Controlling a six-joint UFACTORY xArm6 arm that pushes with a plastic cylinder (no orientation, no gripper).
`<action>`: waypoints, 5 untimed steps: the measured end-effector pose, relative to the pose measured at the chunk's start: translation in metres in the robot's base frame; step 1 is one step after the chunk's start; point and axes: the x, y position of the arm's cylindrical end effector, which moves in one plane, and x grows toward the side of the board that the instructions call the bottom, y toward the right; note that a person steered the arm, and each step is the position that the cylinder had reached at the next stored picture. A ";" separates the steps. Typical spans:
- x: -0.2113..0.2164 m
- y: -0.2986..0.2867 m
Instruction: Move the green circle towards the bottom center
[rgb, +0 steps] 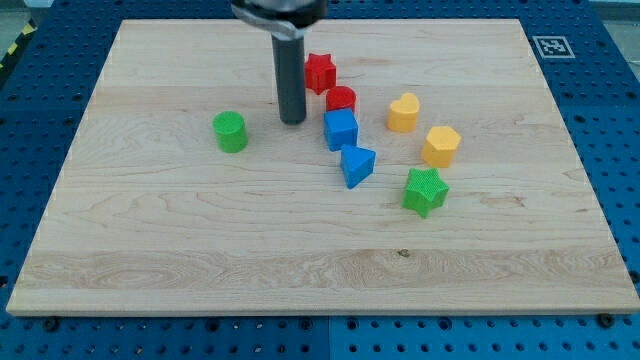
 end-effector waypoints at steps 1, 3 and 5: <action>-0.010 -0.044; 0.008 -0.109; 0.006 -0.090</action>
